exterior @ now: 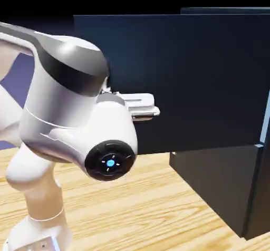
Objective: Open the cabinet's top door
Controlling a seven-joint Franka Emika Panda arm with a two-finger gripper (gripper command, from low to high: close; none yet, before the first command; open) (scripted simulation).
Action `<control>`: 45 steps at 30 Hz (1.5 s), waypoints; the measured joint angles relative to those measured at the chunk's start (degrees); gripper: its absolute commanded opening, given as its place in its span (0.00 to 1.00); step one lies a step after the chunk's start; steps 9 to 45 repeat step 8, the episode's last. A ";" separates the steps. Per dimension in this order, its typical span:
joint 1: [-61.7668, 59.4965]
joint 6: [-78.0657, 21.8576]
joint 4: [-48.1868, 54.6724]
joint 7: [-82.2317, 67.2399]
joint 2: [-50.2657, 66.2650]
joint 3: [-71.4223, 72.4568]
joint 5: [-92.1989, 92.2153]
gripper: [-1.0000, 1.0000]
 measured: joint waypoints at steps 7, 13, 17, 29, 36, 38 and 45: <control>11.23 -12.49 12.88 -10.36 14.48 -13.83 -2.67 0.00; 12.77 -14.06 14.30 -11.99 16.43 -15.90 -2.94 0.00; 12.77 -14.06 14.30 -11.99 16.43 -15.90 -2.94 0.00; 12.77 -14.06 14.30 -11.99 16.43 -15.90 -2.94 0.00; 12.77 -14.06 14.30 -11.99 16.43 -15.90 -2.94 0.00; 12.77 -14.06 14.30 -11.99 16.43 -15.90 -2.94 0.00; 12.77 -14.06 14.30 -11.99 16.43 -15.90 -2.94 0.00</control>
